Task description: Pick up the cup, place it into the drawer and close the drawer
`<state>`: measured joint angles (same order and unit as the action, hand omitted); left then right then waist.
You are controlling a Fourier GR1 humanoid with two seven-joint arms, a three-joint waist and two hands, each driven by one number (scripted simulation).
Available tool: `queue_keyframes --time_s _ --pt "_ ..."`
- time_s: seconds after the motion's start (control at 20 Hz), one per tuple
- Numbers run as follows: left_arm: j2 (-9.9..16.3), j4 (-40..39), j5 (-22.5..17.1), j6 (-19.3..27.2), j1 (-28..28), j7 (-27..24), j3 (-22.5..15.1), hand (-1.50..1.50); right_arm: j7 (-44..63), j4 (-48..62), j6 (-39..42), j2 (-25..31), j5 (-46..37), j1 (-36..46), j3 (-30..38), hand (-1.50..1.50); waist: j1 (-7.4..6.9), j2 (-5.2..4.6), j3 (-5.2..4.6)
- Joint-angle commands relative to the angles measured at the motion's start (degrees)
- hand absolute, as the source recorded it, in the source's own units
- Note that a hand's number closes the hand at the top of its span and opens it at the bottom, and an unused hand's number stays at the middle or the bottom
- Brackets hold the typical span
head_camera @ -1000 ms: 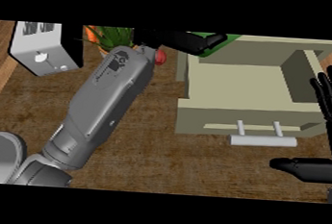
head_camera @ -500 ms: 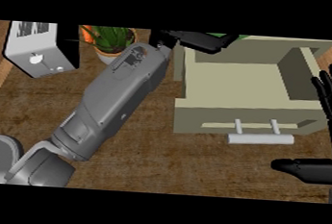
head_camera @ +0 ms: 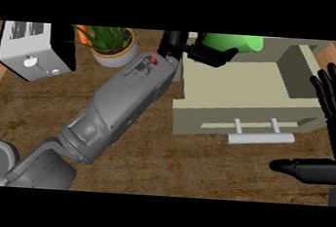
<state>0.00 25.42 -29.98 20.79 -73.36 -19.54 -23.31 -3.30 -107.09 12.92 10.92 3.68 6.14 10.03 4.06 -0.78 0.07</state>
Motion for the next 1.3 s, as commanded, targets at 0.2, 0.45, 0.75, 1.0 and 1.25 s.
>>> queue_keyframes --time_s 0.2,0.45,0.75,1.0,1.25 --pt "0.0 -4.3 -1.5 -0.7 0.9 1.1 -8.3 -1.5 -0.3 1.3 2.2 1.9 1.9 1.4 1.4 -1.5 0.75 -0.42 0.01" --pt "0.0 -1.0 -2.2 5.7 0.9 6.1 -15.7 -1.5 0.8 1.3 3.3 2.6 3.0 1.0 1.6 -1.5 1.33 -0.32 0.02" --pt "0.0 4.0 -5.9 9.6 1.8 0.5 -15.2 -1.5 2.8 -2.0 4.2 -0.9 8.1 1.4 -0.8 -1.5 1.03 -0.06 -0.04" --pt "0.0 3.5 -8.5 7.3 0.2 -4.8 -11.1 -1.5 3.3 -0.6 8.2 2.6 13.0 2.0 2.0 1.5 -1.07 0.1 -0.05" --pt "0.0 5.1 -8.8 8.6 -0.6 -2.7 -10.1 -1.5 2.8 -4.8 11.0 6.9 6.4 -0.2 0.2 1.5 -2.7 0.61 -0.07"
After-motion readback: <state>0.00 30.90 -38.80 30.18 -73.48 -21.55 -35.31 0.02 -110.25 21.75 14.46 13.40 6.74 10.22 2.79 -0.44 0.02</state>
